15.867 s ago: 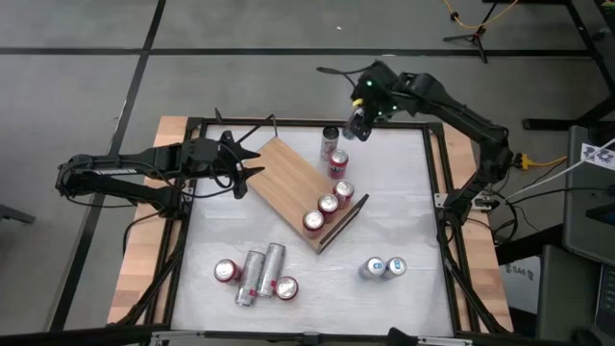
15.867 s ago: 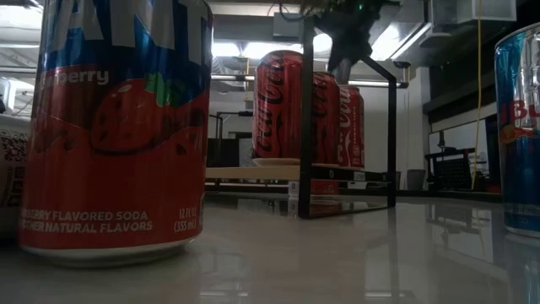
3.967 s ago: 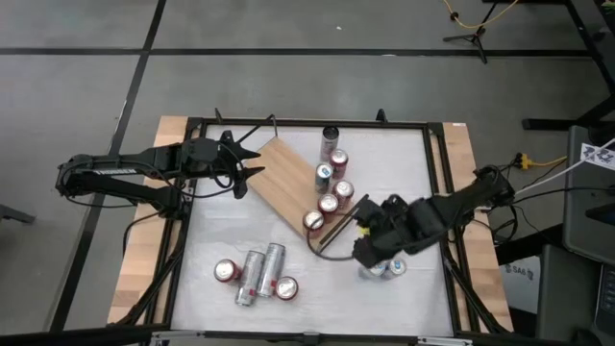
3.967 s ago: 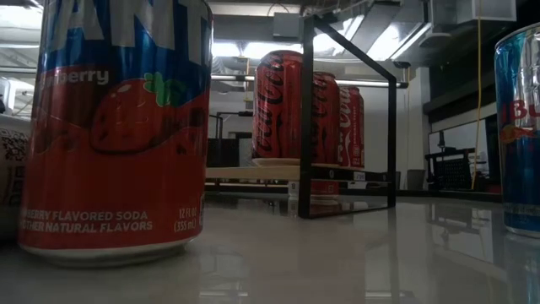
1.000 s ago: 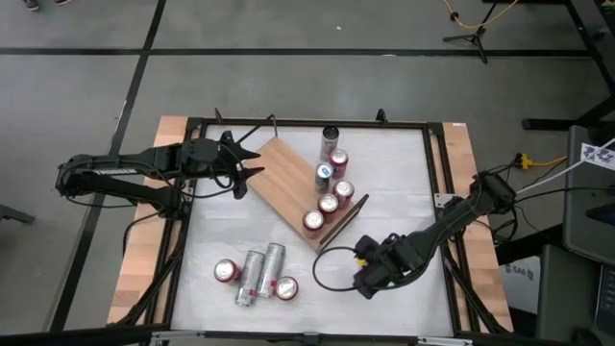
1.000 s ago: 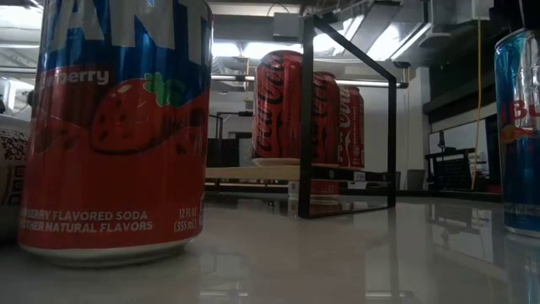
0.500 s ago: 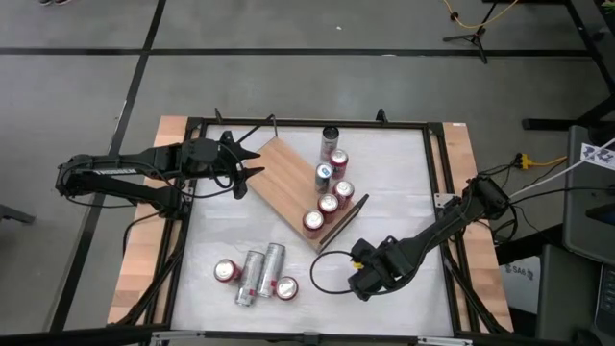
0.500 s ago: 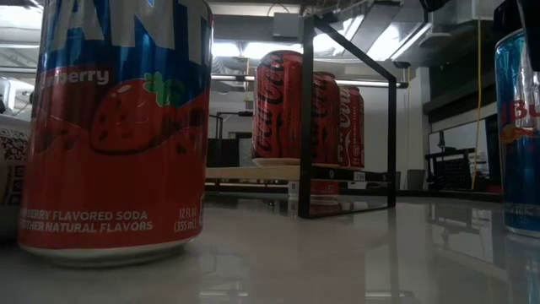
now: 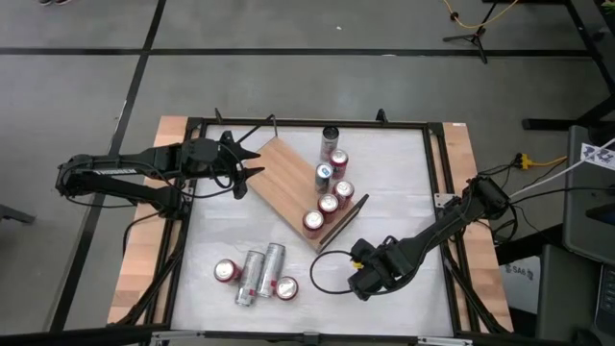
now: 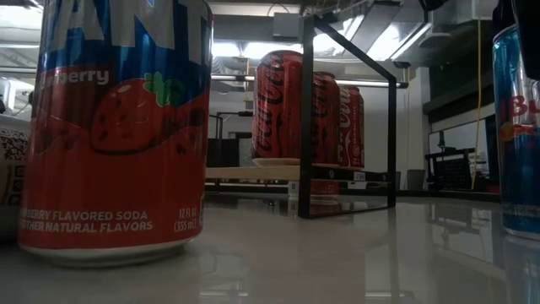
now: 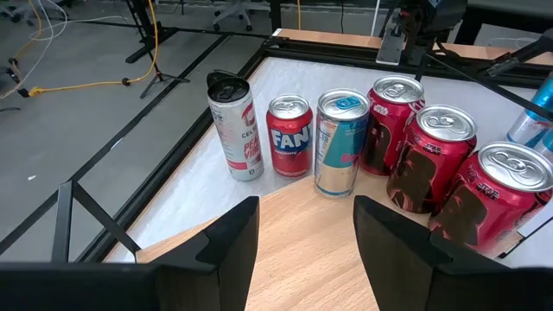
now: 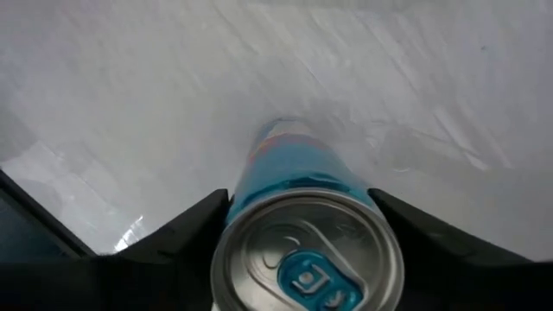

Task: Place canned beverage on shelf
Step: Put the left blue soda can on the shelf aligned with the other blue soda can

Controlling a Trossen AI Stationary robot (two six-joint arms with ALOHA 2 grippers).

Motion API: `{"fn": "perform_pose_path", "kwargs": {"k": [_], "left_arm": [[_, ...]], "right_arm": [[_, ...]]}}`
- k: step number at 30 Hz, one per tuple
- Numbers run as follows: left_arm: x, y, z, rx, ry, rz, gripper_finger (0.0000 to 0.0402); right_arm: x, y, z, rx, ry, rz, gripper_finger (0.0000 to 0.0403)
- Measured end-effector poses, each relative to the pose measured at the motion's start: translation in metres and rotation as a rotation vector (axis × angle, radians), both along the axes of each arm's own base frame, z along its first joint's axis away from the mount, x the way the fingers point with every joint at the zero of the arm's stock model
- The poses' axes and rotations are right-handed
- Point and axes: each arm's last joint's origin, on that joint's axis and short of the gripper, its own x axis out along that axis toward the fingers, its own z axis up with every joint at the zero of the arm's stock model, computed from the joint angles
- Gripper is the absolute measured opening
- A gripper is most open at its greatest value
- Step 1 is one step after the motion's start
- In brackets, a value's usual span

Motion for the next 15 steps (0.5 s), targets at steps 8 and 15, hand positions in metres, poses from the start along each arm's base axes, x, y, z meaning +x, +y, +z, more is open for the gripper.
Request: {"fn": "perform_pose_path", "kwargs": {"k": [8, 15], "left_arm": [[0.000, 0.000, 0.000, 0.002, 0.001, -0.001, 0.0181], [0.000, 0.000, 0.000, 0.001, 0.000, -0.001, 0.0181]], "right_arm": [[0.004, -0.006, 0.001, 0.037, 0.023, -0.023, 0.0217], [0.020, -0.017, 0.024, 0.128, -0.001, 0.059, 0.0225]]}}
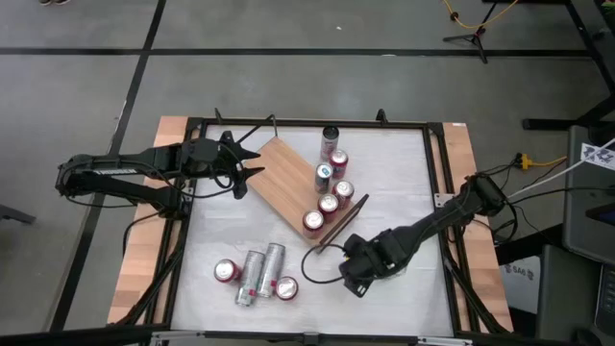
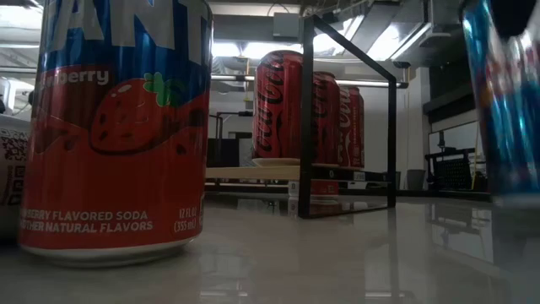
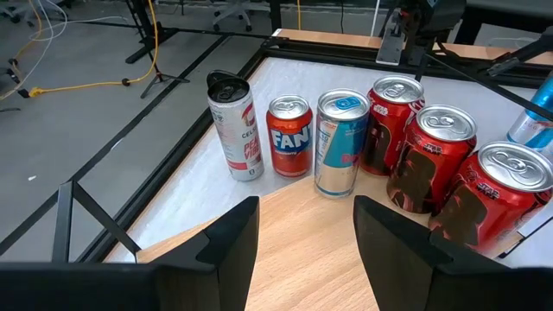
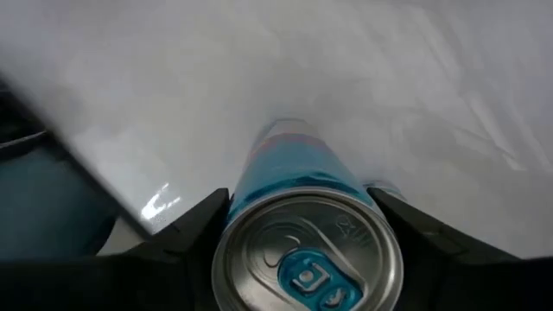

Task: Place canned beverage on shelf
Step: Put the left blue soda can on the shelf aligned with the other blue soda can

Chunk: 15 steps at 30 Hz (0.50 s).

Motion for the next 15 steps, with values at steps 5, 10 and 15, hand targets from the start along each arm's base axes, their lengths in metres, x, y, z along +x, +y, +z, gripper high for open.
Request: {"fn": "perform_pose_path", "kwargs": {"k": [5, 10, 15], "left_arm": [[0.000, 0.000, 0.000, 0.000, 0.000, 0.000, 0.0181], [0.000, 0.000, 0.000, 0.000, 0.000, 0.000, 0.0181], [0.000, 0.000, 0.000, 0.000, 0.000, 0.001, 0.0181]], "right_arm": [[0.010, -0.009, 0.033, 0.058, -0.052, 0.059, 0.0220], [0.014, -0.017, 0.074, 0.126, -0.132, 0.106, 0.0226], [0.016, -0.025, 0.114, 0.162, -0.284, 0.175, 0.0225]]}}
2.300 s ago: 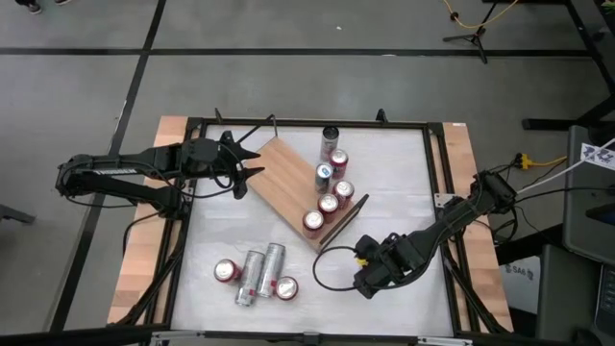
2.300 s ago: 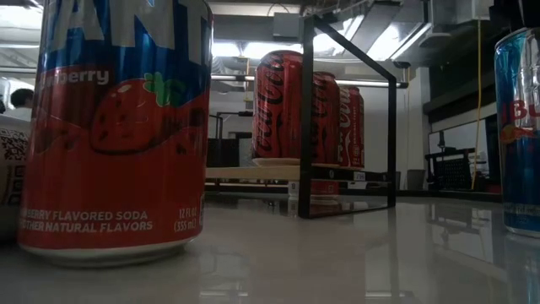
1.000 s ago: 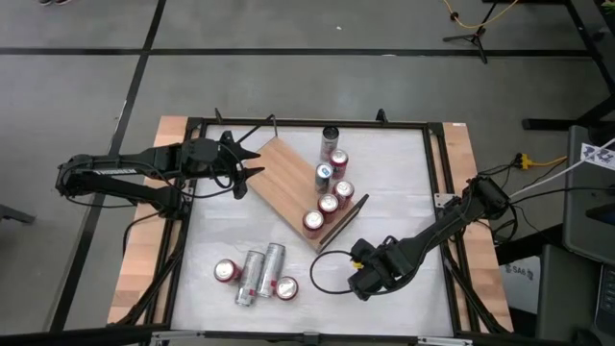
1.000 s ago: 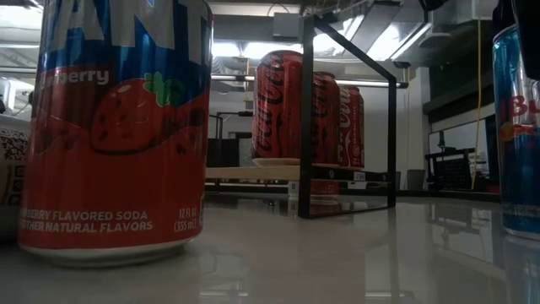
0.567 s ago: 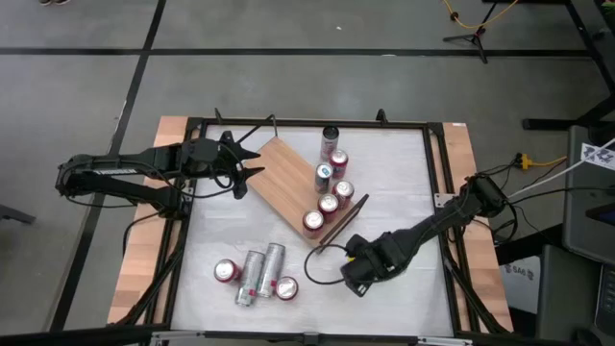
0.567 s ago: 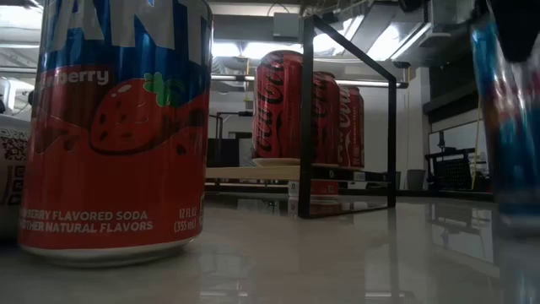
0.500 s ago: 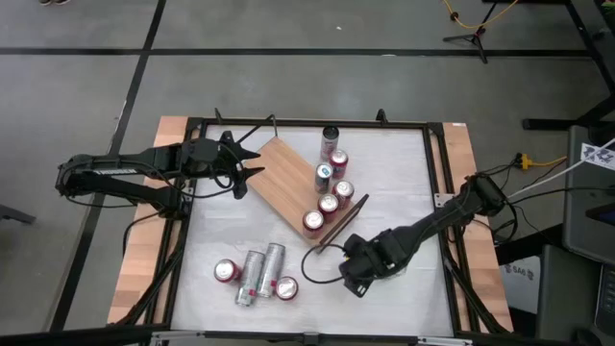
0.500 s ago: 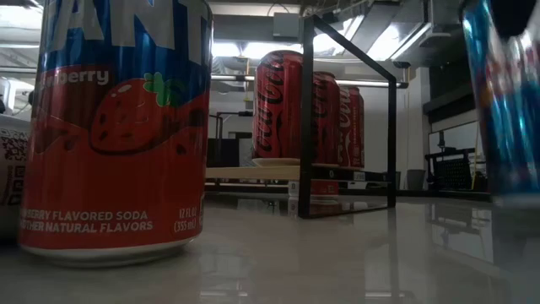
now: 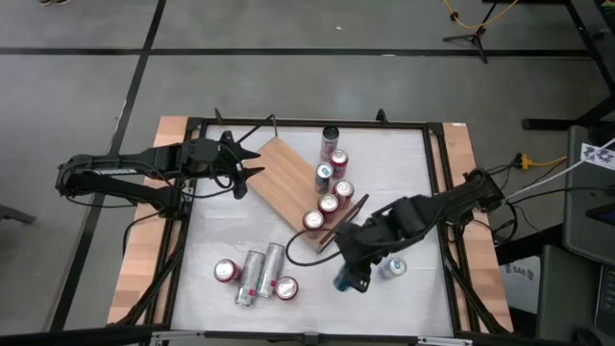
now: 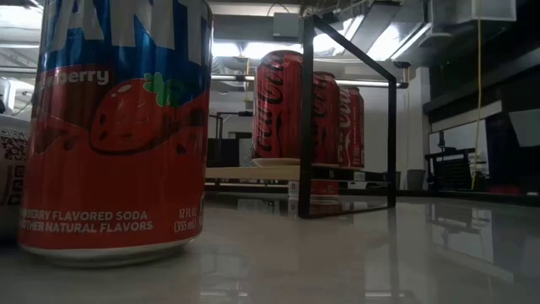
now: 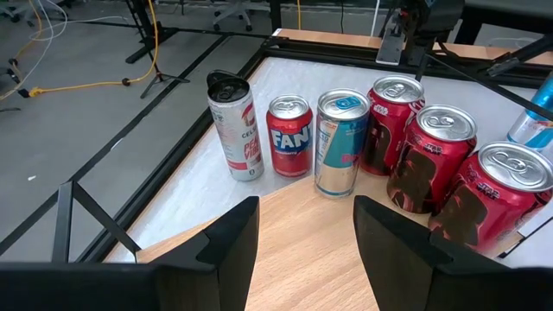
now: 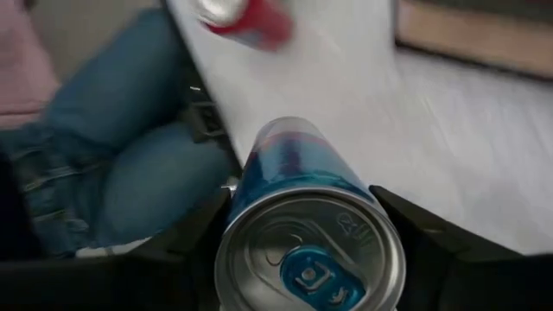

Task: Place canned beverage on shelf
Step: Put the left blue soda can on the shelf aligned with the other blue soda can

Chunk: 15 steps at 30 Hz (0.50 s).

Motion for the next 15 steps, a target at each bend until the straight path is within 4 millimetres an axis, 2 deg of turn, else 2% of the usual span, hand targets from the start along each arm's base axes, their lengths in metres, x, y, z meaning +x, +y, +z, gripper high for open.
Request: {"fn": "perform_pose_path", "kwargs": {"k": [7, 15], "left_arm": [[0.000, 0.000, 0.000, -0.001, 0.000, 0.001, 0.0181], [0.000, 0.000, 0.000, -0.001, 0.000, 0.000, 0.0181]], "right_arm": [[0.003, -0.034, 0.041, -0.093, -0.194, 0.008, 0.0225], [0.016, -0.091, 0.056, -0.244, -0.321, 0.044, 0.0226]]}}
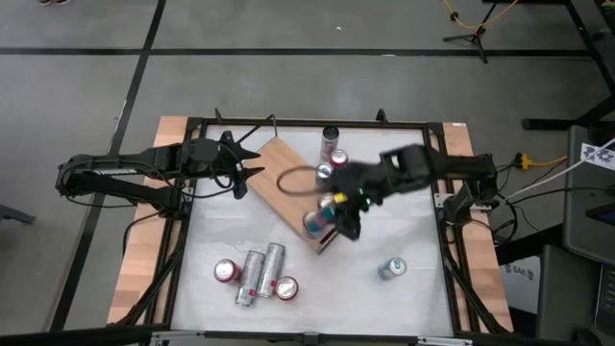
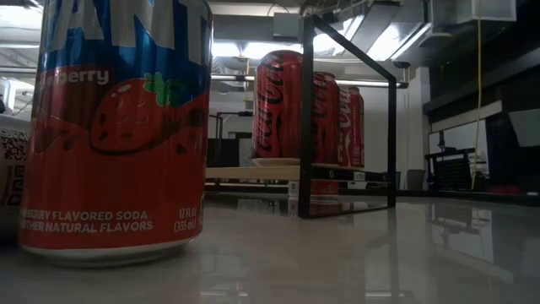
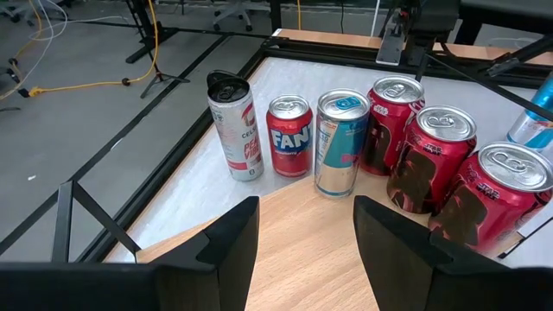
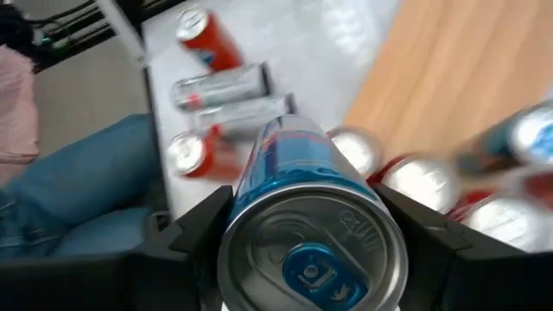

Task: Place canned beverage on shelf
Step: Put the left blue soda can on the shelf aligned with the other blue soda can

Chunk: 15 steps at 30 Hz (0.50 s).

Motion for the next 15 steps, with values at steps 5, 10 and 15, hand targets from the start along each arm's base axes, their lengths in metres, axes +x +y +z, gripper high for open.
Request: {"fn": "perform_pose_path", "kwargs": {"k": [5, 10, 15], "left_arm": [[0.004, 0.001, -0.003, -0.003, 0.018, 0.000, 0.0181], [0.016, 0.002, -0.013, -0.007, 0.073, -0.001, 0.0181], [0.029, 0.003, -0.024, -0.013, 0.122, 0.000, 0.0181]], "right_arm": [[0.010, -0.038, -0.003, -0.107, -0.023, -0.026, 0.0226], [0.023, -0.070, -0.015, -0.165, 0.018, -0.031, 0.0226], [0.038, -0.089, -0.034, -0.193, 0.076, -0.025, 0.0227]]}}
